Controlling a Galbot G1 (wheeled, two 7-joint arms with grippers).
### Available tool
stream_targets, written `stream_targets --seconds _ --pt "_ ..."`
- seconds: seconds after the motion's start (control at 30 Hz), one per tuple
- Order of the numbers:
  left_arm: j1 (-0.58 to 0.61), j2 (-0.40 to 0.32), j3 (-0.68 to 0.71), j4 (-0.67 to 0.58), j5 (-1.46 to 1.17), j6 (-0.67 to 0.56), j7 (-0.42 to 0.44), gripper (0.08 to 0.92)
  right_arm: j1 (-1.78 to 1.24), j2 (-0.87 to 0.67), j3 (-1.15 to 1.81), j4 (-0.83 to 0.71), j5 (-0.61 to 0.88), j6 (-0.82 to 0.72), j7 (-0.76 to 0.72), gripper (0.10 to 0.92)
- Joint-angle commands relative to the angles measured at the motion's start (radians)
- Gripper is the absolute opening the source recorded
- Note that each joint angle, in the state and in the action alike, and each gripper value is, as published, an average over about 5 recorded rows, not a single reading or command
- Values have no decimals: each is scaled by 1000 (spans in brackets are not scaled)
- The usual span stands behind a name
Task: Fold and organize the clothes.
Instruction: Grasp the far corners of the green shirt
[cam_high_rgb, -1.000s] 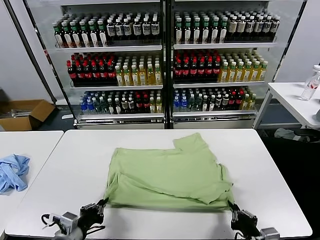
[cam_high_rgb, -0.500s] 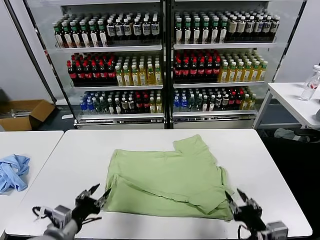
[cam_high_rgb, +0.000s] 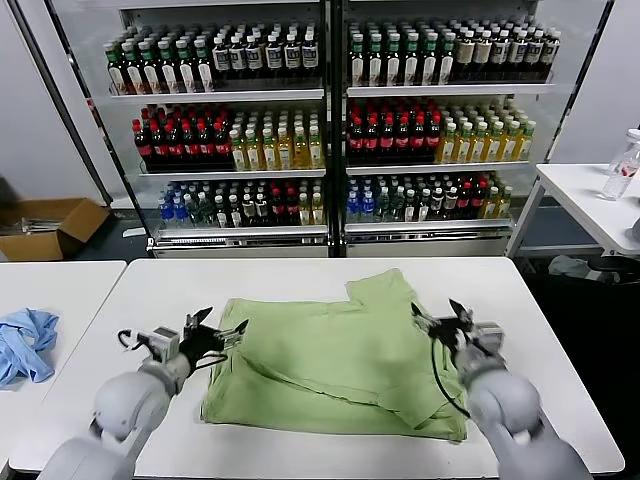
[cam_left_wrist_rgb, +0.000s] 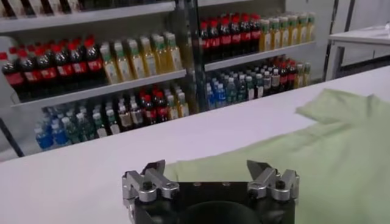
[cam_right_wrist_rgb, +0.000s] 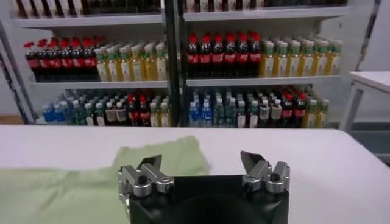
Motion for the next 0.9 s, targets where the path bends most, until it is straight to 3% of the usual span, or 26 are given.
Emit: stream_targets --seconds 0.03,0.23,0.63,0.77,0.9 --pt "-302 -16 121 386 11 -8 65 822 381 160 -105 -530 -112 52 -33 823" --pt "-302 -24 120 423 30 -10 97 823 405 217 -92 -640 -172 95 -59 822" --pt "-300 -41 118 443 32 -13 133 822 398 254 -66 -701 -166 112 -62 818" --pt "-288 -39 116 432 28 -12 136 776 389 243 -69 -687 -150 92 -52 741" --pt "-273 -37 115 414 23 -13 141 664 363 220 -82 -651 -125 66 -33 629"
